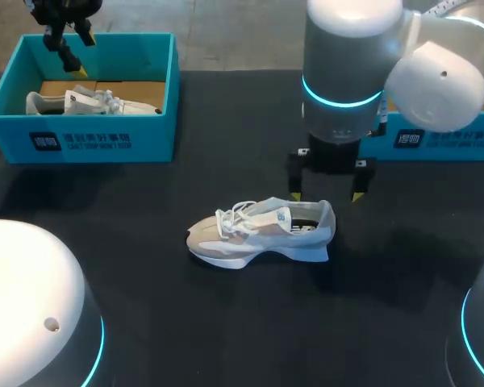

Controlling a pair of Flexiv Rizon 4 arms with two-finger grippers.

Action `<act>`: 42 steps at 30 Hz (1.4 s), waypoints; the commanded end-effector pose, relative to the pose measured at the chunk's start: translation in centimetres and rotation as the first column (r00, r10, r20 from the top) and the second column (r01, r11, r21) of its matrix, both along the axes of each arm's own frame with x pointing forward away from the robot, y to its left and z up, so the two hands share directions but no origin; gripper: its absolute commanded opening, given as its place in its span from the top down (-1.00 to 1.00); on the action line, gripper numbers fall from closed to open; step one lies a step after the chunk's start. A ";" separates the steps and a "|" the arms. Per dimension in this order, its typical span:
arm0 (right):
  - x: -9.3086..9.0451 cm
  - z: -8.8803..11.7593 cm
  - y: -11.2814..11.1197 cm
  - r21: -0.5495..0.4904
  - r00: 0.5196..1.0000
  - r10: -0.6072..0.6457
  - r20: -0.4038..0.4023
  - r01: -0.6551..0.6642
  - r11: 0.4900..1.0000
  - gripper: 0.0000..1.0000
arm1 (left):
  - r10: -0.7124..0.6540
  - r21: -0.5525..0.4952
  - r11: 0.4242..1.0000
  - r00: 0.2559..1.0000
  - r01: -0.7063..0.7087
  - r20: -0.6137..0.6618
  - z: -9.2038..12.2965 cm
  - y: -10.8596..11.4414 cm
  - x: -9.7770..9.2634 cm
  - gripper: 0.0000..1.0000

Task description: Take the shoe out of the shoebox, open the shoe tongue, remove and reinsert the insole, then place the shoe into the shoebox

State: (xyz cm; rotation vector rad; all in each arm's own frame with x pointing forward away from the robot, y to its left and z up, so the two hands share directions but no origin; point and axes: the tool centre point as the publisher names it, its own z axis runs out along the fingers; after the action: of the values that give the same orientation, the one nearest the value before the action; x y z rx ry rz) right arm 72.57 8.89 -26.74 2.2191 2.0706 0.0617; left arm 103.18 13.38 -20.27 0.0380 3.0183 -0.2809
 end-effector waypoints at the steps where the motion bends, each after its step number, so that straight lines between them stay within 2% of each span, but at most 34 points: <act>1: -0.1 -0.1 -0.1 0.003 1.000 0.000 0.001 0.000 1.000 -1.00 | -0.001 0.000 1.000 1.000 0.001 0.002 -0.1 0.0 -0.1 -1.00; 2: -0.2 0.0 -0.2 0.060 0.999 0.029 0.019 -0.030 0.998 -1.00 | -0.001 0.000 1.000 1.000 0.001 0.002 -0.1 0.0 -0.1 -1.00; 3: -0.2 0.0 -0.2 0.060 0.999 0.029 0.019 -0.030 0.998 -1.00 | -0.001 0.000 1.000 1.000 0.001 0.002 -0.1 0.0 -0.1 -1.00; 5: -0.3 0.2 -0.4 0.120 0.989 0.143 0.048 -0.147 0.982 -1.00 | -0.001 0.000 1.000 1.000 0.001 0.002 -0.1 0.0 -0.1 -1.00; 6: -0.3 0.2 -0.4 0.120 0.989 0.143 0.048 -0.147 0.982 -1.00 | -0.001 0.000 1.000 1.000 0.001 0.002 -0.1 0.0 -0.1 -1.00; 7: -0.6 0.3 -0.3 0.144 0.968 0.239 0.073 -0.248 0.958 -1.00 | -0.001 0.000 1.000 1.000 0.001 0.002 -0.1 0.0 -0.1 -1.00; 9: -0.7 0.4 -0.3 0.161 0.959 0.270 0.084 -0.280 0.946 -1.00 | -0.001 0.000 1.000 1.000 0.001 0.002 -0.1 0.0 -0.1 -1.00; 10: -0.8 0.5 -0.3 0.180 0.934 0.343 0.098 -0.356 0.917 -1.00 | -0.001 0.000 1.000 1.000 0.001 0.002 -0.1 0.0 -0.1 -1.00; 12: -0.9 0.7 -0.2 0.177 0.916 0.388 0.098 -0.400 0.899 -1.00 | -0.001 0.000 1.000 1.000 0.001 0.002 -0.1 0.0 -0.1 -1.00; 13: -1.0 1.0 -0.2 0.201 0.891 0.440 0.113 -0.454 0.868 -1.00 | -0.001 0.000 1.000 1.000 0.001 0.002 -0.1 0.0 -0.1 -1.00; 15: -1.0 1.2 -0.2 0.210 0.879 0.463 0.118 -0.478 0.853 -1.00 | -0.001 0.000 1.000 1.000 0.001 0.002 -0.1 0.0 -0.1 -1.00; 17: -1.2 1.5 -0.3 0.226 0.834 0.538 0.124 -0.552 0.803 -1.00 | -0.001 0.000 1.000 1.000 0.001 0.002 -0.1 0.0 -0.1 -1.00; 19: -1.3 1.6 -0.3 0.232 0.824 0.551 0.131 -0.566 0.791 -1.00 | -0.001 0.000 1.000 1.000 0.001 0.002 -0.1 0.0 -0.1 -1.00; 42: -1.3 1.6 -0.3 0.232 0.824 0.551 0.131 -0.566 0.791 -1.00 | -0.001 0.000 1.000 1.000 0.001 0.002 -0.1 0.0 -0.1 -1.00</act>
State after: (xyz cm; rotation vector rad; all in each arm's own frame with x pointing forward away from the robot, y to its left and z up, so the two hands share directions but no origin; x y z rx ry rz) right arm 71.26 8.59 -25.10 1.5907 2.7462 0.4630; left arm 103.18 13.38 -20.27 0.0379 3.0183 -0.2809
